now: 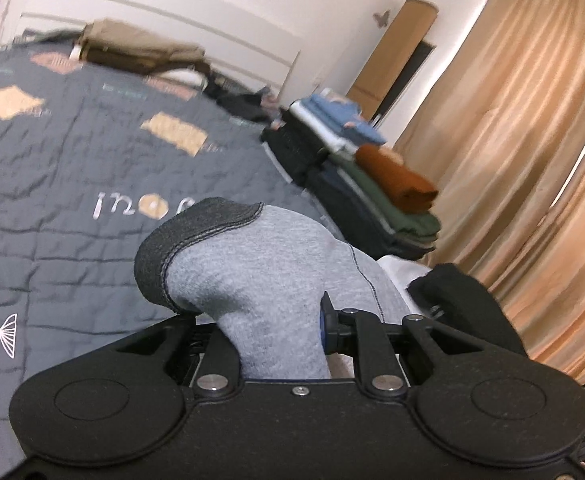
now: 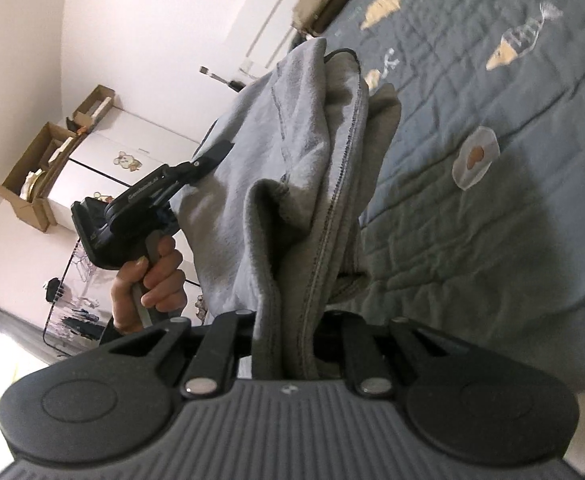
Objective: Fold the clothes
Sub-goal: 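Lift the folded sweatshirt with both grippers and carry it toward the clothes stack, then lower the sweatshirt onto the stack on the white sheet and open both grippers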
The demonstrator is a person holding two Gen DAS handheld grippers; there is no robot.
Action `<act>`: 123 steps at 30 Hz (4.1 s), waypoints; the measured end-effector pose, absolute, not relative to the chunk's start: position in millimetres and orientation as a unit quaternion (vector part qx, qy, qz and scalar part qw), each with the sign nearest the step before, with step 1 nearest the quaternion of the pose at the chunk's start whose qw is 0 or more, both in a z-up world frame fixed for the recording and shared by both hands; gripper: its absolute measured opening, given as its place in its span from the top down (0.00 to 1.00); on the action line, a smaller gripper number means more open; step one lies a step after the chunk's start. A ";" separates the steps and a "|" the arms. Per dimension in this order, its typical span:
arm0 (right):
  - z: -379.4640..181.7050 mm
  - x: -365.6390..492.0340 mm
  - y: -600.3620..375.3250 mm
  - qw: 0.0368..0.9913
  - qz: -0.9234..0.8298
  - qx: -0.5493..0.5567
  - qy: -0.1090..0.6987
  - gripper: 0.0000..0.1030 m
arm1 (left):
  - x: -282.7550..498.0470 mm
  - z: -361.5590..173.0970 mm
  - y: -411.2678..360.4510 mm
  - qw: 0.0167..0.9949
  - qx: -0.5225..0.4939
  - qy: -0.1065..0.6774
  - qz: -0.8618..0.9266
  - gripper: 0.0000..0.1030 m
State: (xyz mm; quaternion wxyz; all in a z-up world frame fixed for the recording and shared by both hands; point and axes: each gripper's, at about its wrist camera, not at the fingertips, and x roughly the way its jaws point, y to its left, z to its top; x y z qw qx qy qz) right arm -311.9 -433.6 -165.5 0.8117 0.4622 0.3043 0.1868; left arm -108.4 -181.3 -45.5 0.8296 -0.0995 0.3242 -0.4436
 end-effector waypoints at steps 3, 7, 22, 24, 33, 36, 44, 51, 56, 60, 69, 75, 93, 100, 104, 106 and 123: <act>-157.0 -329.3 -434.2 0.819 0.185 0.456 0.296 0.88 | -134.2 -34.6 -181.2 0.831 -0.104 0.308 -0.450 0.84; -153.8 -349.2 -442.2 0.825 0.179 0.450 0.291 0.88 | -164.1 -31.0 -186.5 0.831 -0.104 0.298 -0.459 0.84; -147.0 -404.3 -521.5 0.838 0.151 0.450 0.270 0.88 | -222.0 -31.7 -277.4 0.820 -0.095 0.286 -0.486 0.84; -146.1 -405.0 -536.1 0.840 0.145 0.448 0.269 0.88 | -228.2 -30.9 -296.2 0.819 -0.091 0.285 -0.490 0.84; -146.2 -416.2 -599.8 0.852 0.129 0.440 0.252 0.88 | -240.4 -20.5 -380.8 0.816 -0.071 0.284 -0.499 0.84; -149.4 -418.9 -618.4 0.853 0.125 0.440 0.249 0.88 | -244.5 -18.7 -404.9 0.816 -0.067 0.282 -0.500 0.84; -150.4 -426.3 -664.6 0.858 0.123 0.433 0.249 0.88 | -263.2 -16.7 -462.1 0.823 -0.066 0.275 -0.493 0.84; -146.9 -440.1 -709.7 0.864 0.129 0.424 0.240 0.88 | -282.8 -7.3 -512.2 0.832 -0.058 0.267 -0.483 0.84; -145.6 -448.7 -741.6 0.867 0.126 0.424 0.229 0.88 | -293.5 -0.4 -550.7 0.835 -0.051 0.264 -0.480 0.84; -140.0 -453.2 -765.4 0.873 0.121 0.413 0.229 0.88 | -299.1 2.8 -579.9 0.836 -0.052 0.262 -0.479 0.84; -126.4 -454.3 -816.5 0.887 0.096 0.388 0.232 0.88 | -285.3 -7.1 -645.5 0.826 -0.065 0.265 -0.493 0.84; -144.9 -436.4 -843.8 0.894 0.081 0.358 0.256 0.88 | -260.7 -44.5 -683.0 0.822 -0.056 0.301 -0.480 0.84; -213.6 -457.9 -897.7 0.874 0.081 0.382 0.290 0.84 | -211.1 -109.5 -683.0 0.828 -0.067 0.381 -0.406 0.45; -198.3 -483.0 -914.2 0.887 0.048 0.369 0.273 0.80 | -224.0 -84.7 -629.2 0.860 -0.072 0.347 -0.367 0.34; -173.9 -496.0 -913.9 0.905 0.036 0.353 0.237 0.80 | -239.1 -72.8 -601.8 0.868 -0.081 0.332 -0.360 0.34; -157.8 -497.8 -906.5 0.912 0.049 0.344 0.217 0.80 | -255.3 -70.2 -595.7 0.861 -0.087 0.327 -0.378 0.34; -209.3 -447.8 -871.8 0.890 0.073 0.342 0.292 0.83 | -377.7 -154.8 -628.4 0.711 -0.166 0.425 -0.535 0.30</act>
